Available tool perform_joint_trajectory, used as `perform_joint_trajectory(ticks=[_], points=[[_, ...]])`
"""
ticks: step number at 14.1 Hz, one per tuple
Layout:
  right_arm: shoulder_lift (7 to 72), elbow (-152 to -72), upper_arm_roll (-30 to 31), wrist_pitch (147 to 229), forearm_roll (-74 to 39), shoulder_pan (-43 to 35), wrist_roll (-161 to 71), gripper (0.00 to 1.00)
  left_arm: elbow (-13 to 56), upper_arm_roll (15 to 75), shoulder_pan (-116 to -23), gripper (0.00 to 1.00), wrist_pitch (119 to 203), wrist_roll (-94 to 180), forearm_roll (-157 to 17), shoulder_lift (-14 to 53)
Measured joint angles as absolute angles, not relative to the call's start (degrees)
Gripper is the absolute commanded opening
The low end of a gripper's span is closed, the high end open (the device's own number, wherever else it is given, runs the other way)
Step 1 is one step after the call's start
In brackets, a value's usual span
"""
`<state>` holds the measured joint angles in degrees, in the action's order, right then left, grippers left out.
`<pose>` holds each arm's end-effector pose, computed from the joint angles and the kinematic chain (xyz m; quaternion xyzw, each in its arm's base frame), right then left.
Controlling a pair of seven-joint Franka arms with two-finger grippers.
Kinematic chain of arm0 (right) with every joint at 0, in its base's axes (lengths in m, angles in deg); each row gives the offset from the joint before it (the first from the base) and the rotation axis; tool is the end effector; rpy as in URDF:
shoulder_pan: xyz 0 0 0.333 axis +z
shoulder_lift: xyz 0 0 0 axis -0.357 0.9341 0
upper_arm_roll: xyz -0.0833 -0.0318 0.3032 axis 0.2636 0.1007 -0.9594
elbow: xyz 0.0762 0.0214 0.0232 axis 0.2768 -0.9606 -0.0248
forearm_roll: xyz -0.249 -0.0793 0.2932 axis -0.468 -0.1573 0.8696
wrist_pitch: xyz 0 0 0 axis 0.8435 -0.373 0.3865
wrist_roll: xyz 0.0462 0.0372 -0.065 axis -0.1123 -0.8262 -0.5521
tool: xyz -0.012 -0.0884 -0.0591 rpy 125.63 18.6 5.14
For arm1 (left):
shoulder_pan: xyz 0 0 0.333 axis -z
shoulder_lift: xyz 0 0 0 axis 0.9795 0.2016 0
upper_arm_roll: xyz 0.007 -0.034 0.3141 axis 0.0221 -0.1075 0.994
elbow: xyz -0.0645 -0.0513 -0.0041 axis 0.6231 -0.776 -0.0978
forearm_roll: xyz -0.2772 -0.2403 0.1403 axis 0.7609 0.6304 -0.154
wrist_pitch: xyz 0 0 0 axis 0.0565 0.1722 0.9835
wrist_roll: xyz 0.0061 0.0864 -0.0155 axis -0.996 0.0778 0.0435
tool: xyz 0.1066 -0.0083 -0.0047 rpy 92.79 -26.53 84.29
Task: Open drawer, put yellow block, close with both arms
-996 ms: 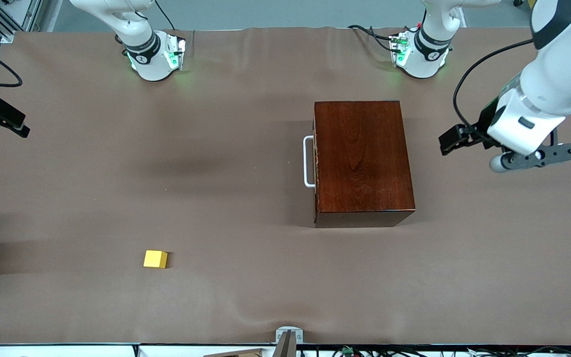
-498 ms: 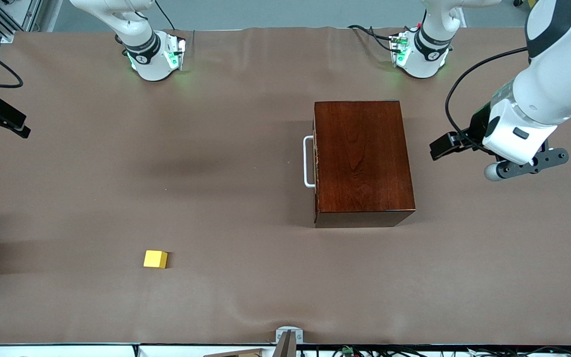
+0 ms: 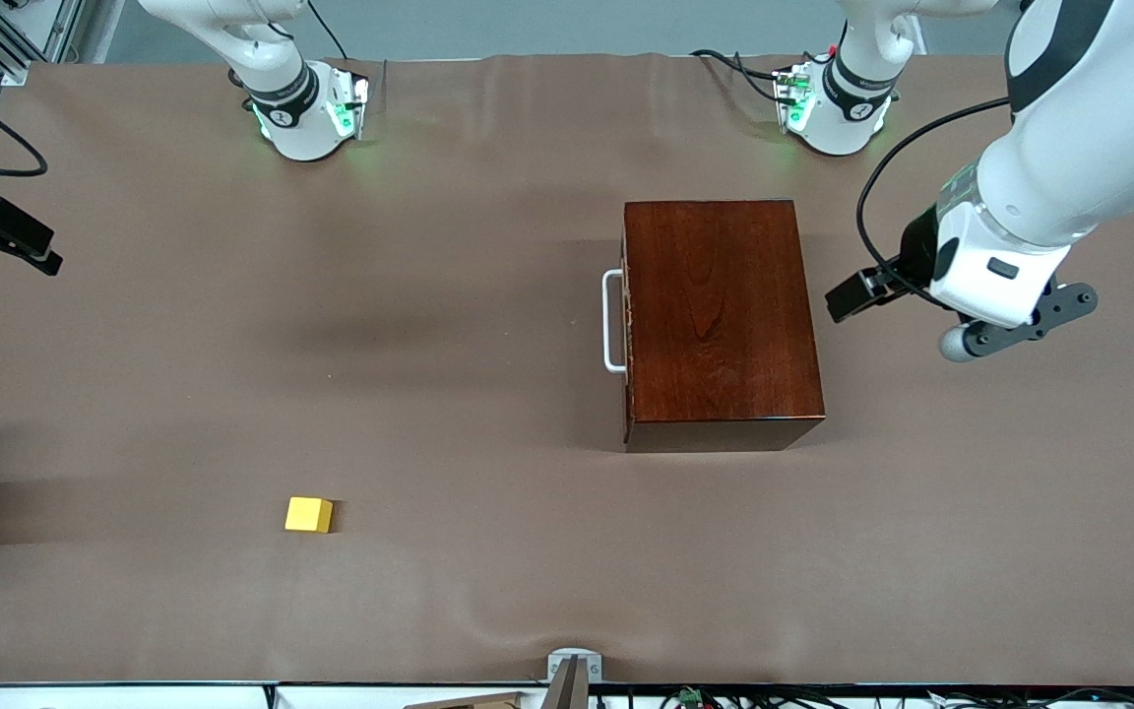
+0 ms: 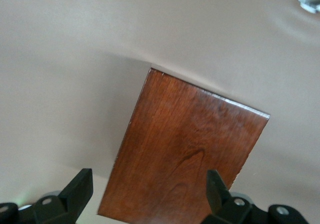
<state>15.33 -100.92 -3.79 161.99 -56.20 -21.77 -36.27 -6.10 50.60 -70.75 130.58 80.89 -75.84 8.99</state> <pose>0.5475 -0.0236 0.6528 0.9983 -0.0505 0.0235 0.0153 0.5940 -0.2008 0.6108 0.9760 0.2110 -0.0345 0.0420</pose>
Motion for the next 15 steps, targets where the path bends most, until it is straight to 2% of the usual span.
perform_joint_trajectory(ticks=[6, 12, 15], points=[[15.4, -100.9, -3.9, 162.0, -56.2, -21.4, -36.3, 1.0, -6.1, 50.6, -67.2, 1.0, 135.3, 88.9, -75.8, 11.3], [15.6, -100.9, -3.9, 161.9, -56.2, -21.4, -36.3, 1.0, -6.2, 50.7, -58.2, 1.0, 135.9, 89.4, -75.8, 14.4], [15.7, -100.9, -3.9, 161.9, -56.2, -21.2, -36.3, 1.0, -6.2, 51.0, -54.2, 1.0, 139.5, 88.3, -76.1, 17.6]])
